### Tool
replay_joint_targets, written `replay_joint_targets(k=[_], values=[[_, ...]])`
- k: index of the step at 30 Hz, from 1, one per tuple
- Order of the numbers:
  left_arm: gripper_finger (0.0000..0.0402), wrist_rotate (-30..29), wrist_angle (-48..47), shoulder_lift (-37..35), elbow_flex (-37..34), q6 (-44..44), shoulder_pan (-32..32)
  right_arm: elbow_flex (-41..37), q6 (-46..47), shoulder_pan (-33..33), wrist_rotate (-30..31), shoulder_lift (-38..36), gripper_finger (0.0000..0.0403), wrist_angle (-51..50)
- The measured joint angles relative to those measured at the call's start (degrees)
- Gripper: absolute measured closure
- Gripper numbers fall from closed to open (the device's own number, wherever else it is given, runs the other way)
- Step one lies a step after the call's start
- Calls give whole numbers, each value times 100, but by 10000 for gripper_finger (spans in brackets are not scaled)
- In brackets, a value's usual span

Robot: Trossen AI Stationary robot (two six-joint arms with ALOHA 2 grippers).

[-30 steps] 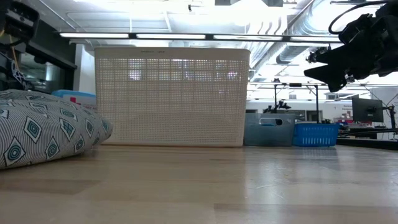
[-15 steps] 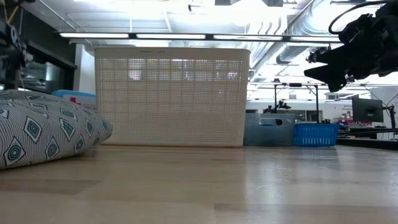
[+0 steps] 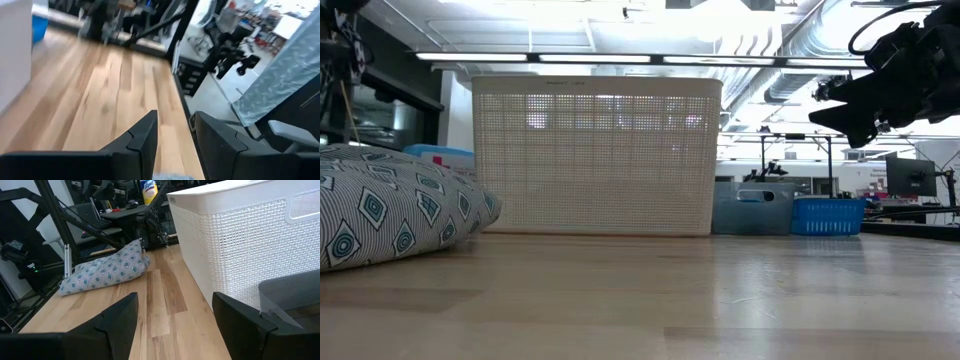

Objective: Pick & Place Medicine items
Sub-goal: Put the gray patient gown into the white laundry bin

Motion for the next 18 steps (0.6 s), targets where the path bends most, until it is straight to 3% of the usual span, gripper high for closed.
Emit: replay_joint_targets(k=[3,10,18], values=[[274,51,-414,118,120,-619,0,0,-2,0,0,0,160,0],[274,369,-443,328,126,-1154,72,2,0,0,0,0,160,0],[274,1521,-447,513,128,-1260,984,2,0,-2,0,0,160,0]])
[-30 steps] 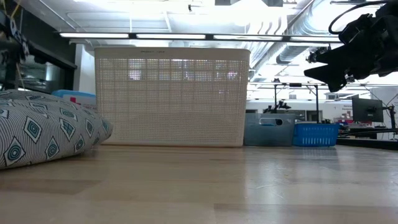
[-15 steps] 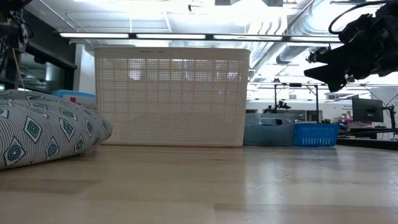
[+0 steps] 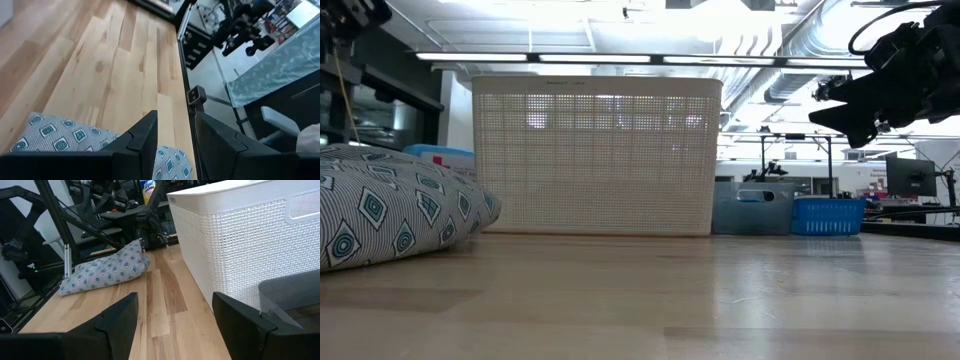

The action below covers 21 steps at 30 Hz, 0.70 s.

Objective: Pick & Place Medicine items
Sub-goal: Put the gray patient gown into the white laundry bin

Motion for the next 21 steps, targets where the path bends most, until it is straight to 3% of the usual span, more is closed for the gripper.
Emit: replay_joint_targets(k=[7,13,21], values=[[274,1044,-195,19,4,-40,700,-2,0,2,0,0,160,0],[274,2023,-1039,49,4,-949,1114,-2,-1,1,0,0,160,0],[274,2723,-1371,197,4,-2497,1160,-2,0,2,0,0,160,2]])
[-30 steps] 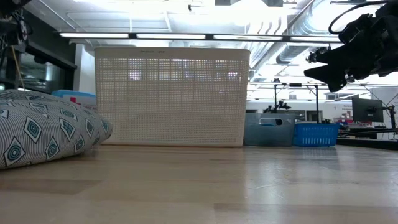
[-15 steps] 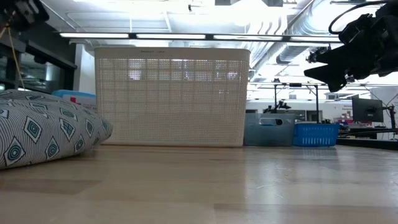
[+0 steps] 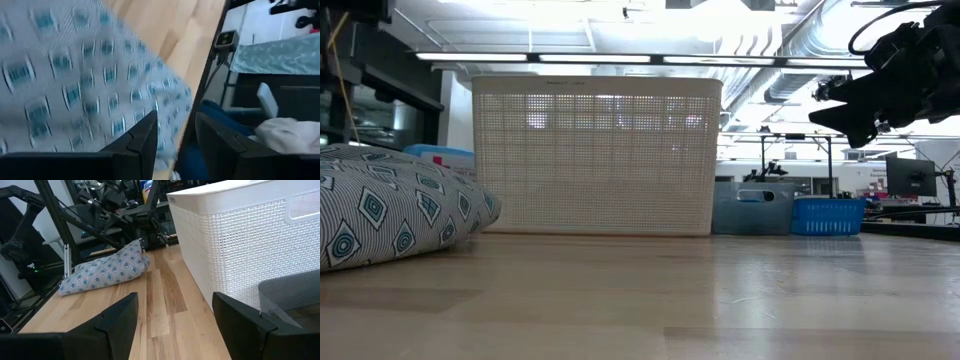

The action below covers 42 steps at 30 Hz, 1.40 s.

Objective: Pick & Place Medicine items
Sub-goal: Put the gray patient gown into the white laundry bin

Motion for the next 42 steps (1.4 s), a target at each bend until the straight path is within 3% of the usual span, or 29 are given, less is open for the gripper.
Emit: replay_joint_targets(k=[8,15,26,30,42], values=[[274,307,-694,96,0,-1655,-278,2,1,-1,0,0,160,11],[274,-134,-1108,113,0,-2416,-662,1,-2,0,0,0,160,11],[274,67,-1080,113,0,-2728,-606,0,0,0,0,0,160,11],[274,368,-1082,104,0,-2242,-586,0,-2,-1,0,0,160,11],[274,234,-1013,113,0,-2246,-586,1,0,-2,0,0,160,11]])
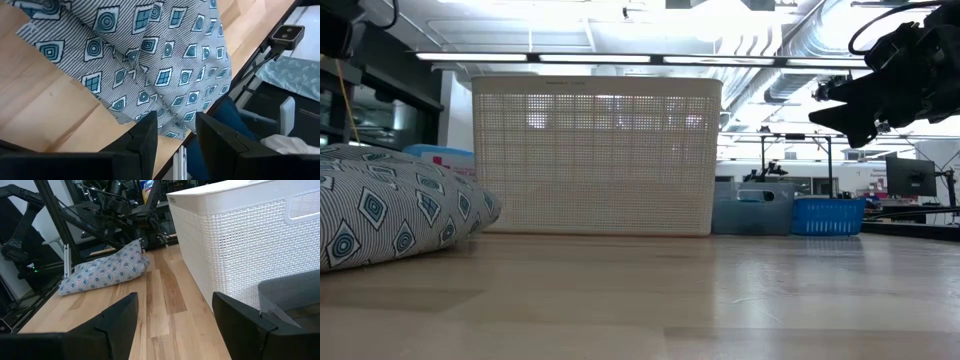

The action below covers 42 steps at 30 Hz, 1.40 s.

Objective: Pick & Place Medicine items
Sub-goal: Put the gray patient gown into the white laundry bin

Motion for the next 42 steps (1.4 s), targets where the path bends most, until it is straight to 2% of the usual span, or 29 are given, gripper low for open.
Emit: replay_joint_targets(k=[7,12,17,22,28,39,42], values=[[274,-81,-5,0,0,-68,0,1,-2,2,0,0,160,0],[274,-60,-4,0,0,-753,-91,1,1,1,0,0,160,0],[274,-86,-33,0,-2,-985,-198,1,-1,2,0,0,160,2],[266,-463,-309,0,-4,-965,-356,1,-1,2,0,0,160,0],[200,-525,-346,0,-4,-1046,-407,-1,1,0,0,0,160,0],[20,-490,-368,0,-4,-1041,-617,-1,0,2,0,-2,160,0],[7,-490,-372,0,-4,-1046,-660,1,1,1,0,0,160,0]])
